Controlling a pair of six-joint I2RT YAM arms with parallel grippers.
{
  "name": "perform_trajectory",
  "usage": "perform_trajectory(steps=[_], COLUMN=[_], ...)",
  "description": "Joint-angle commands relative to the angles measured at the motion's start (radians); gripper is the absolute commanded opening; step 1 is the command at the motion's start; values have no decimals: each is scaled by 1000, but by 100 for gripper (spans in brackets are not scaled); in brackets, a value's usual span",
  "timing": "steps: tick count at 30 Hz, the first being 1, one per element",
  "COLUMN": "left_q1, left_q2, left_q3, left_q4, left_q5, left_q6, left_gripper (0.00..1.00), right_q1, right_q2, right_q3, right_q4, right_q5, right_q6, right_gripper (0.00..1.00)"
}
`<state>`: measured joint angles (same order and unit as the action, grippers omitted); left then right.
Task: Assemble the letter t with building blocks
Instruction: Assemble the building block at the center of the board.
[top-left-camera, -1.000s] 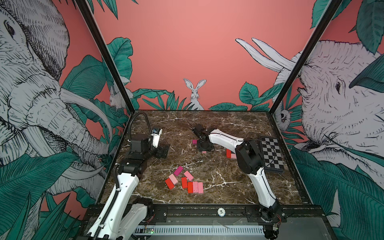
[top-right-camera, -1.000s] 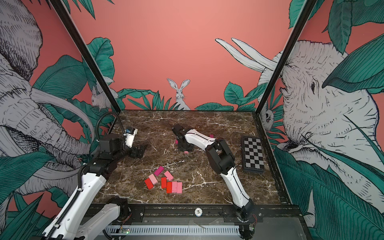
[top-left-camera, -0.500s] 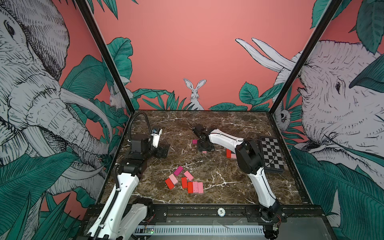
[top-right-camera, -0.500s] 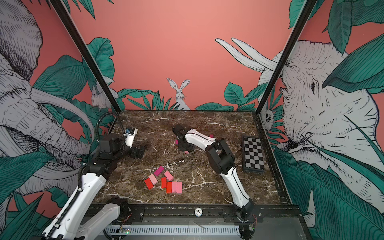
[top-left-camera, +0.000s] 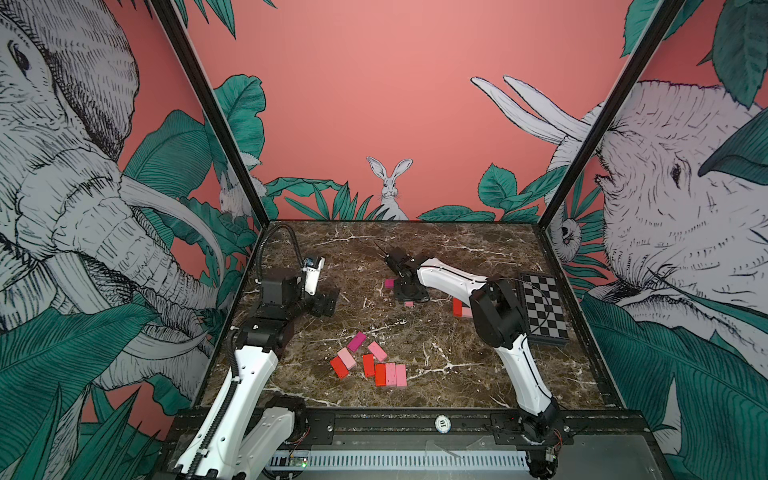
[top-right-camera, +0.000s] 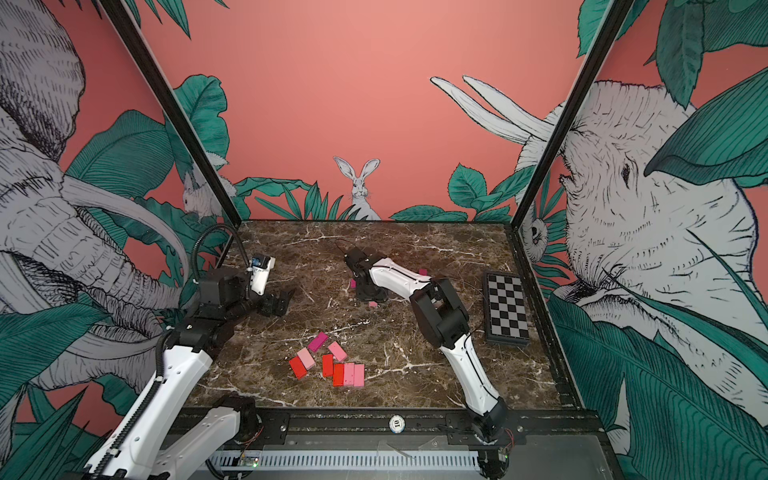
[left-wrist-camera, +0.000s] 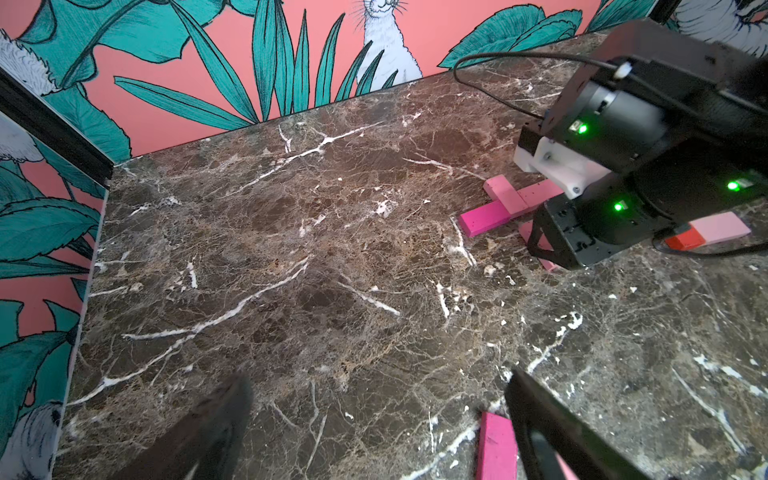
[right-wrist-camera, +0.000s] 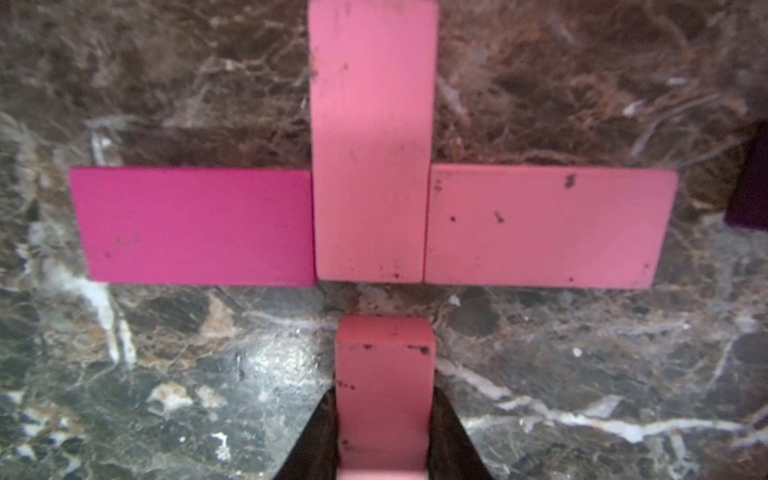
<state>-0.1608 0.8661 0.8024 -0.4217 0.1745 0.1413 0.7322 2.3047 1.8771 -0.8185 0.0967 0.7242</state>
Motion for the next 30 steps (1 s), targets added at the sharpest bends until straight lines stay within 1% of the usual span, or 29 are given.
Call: perform_trajectory(steps=[1,30], left_q1=[3,3], left_q2=[-15,-13], left_q3=[26,26], left_q4=[-23,-28], left_q5=[-1,-8], left_q6=[-4,-2], left_gripper=[97,97], right_q1=[-3,-2], right_q2=[28,55], right_q3=[23,62], right_q4=[-2,-13], right_q5=[20,41], right_q6=[-13,-25], right_gripper=[32,32])
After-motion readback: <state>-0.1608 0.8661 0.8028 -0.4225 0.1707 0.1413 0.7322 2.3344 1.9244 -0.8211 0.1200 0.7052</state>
